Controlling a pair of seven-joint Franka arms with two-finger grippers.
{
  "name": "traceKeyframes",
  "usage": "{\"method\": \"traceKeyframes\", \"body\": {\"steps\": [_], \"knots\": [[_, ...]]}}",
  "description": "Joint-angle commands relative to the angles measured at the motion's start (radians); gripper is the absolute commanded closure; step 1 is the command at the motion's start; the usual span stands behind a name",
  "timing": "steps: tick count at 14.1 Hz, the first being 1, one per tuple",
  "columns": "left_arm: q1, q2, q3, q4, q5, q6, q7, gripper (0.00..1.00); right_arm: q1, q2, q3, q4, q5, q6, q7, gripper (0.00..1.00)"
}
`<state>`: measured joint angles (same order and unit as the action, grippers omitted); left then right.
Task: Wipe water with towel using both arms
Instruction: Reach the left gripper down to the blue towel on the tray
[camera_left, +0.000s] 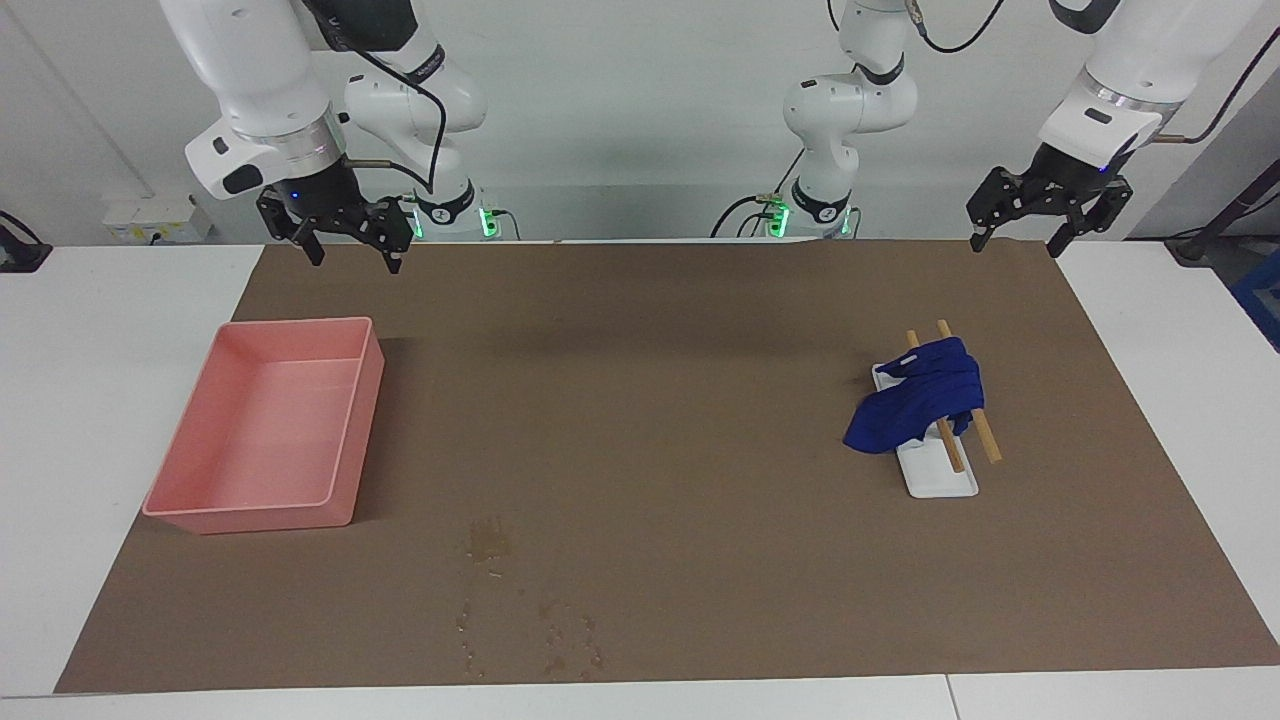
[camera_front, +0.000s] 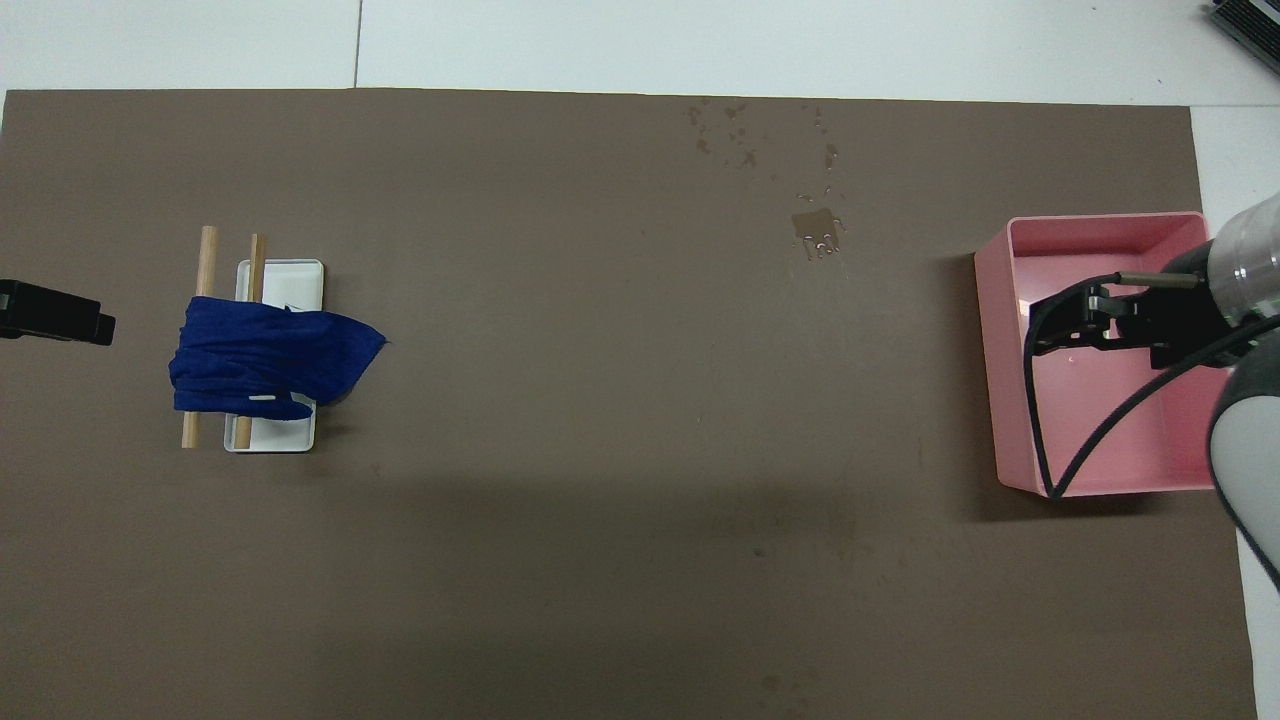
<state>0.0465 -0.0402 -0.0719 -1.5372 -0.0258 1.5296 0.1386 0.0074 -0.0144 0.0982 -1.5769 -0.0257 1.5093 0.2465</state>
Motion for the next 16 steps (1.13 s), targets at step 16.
{"method": "traceKeyframes", "body": {"steps": [16], "knots": [[-0.123, 0.114, 0.014, -0.397, 0.42, 0.518, -0.358, 0.0, -0.003, -0.016, 0.0, -0.012, -0.002, -0.012, -0.016, 0.0]]}}
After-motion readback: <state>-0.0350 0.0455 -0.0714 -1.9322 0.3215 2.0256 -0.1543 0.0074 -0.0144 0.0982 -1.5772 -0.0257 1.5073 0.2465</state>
